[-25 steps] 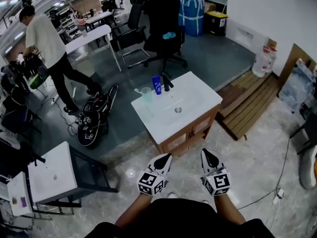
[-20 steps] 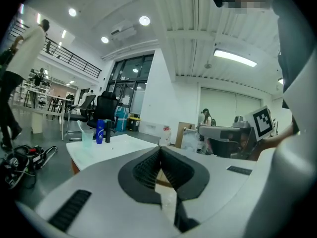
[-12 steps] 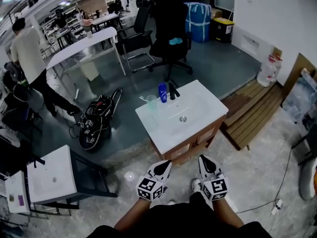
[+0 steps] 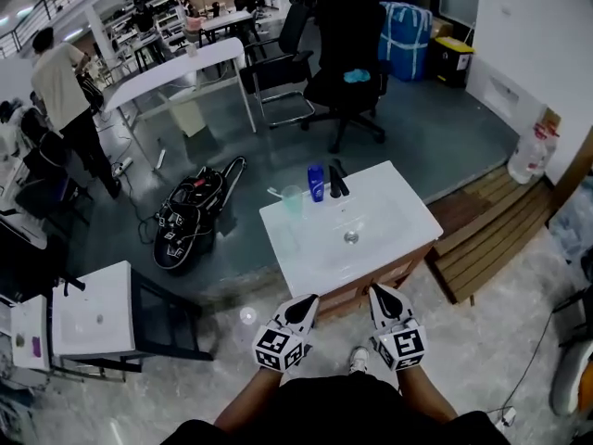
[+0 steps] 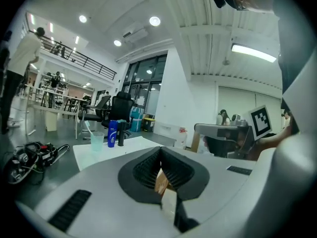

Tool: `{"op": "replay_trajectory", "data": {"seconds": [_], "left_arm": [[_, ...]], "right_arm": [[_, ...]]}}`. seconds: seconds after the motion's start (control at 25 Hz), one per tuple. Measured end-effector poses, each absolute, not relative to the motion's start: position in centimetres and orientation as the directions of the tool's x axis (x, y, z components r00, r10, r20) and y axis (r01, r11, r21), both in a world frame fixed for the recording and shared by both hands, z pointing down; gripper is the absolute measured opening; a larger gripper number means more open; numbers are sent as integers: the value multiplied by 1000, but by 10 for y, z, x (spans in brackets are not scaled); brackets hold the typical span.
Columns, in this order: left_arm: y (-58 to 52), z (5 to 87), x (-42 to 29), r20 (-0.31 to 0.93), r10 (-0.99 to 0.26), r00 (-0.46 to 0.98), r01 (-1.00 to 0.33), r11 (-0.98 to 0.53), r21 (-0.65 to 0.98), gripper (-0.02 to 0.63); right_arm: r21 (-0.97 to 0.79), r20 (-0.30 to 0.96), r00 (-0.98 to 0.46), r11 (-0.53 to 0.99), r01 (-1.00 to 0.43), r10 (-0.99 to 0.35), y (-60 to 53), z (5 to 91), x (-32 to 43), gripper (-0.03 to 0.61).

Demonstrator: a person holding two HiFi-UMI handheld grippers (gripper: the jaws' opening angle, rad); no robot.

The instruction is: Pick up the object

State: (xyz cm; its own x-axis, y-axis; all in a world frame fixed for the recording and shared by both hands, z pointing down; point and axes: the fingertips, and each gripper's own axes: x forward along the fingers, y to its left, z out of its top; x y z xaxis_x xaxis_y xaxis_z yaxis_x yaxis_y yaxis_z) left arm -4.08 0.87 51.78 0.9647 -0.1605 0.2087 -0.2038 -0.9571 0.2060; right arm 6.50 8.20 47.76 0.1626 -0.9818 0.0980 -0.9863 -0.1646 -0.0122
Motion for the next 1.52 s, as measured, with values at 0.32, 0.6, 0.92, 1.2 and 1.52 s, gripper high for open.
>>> {"op": "replay_trajectory", "data": {"seconds": [0.32,0.6,0.92,1.2,1.52], "left_arm": [[-5,527,-6,254,-241,937,-294,-935,197,20],[-7,525,9,285,-333,899,-387,-908,160,20],[-11,532,-3,337,-439,833,-508,-848,150,21],[-33,545,-11,360,-501,787,-581,-798,159,20],[-79,555,-10,349,-511,785,-595,-779,197,21]], "right_arm": [[-52,110,71,-77,-996,-991,56,488,109,18],[-82,123,-39,29,-996,-992,40,499,124,18],[-115,129,-146,131,-985,-981,23,507,129,18],[-123,145,-190,173,-977,-971,-1,516,128,17],[-103,200,-253,237,-966,-946,-50,523,116,18]]}}
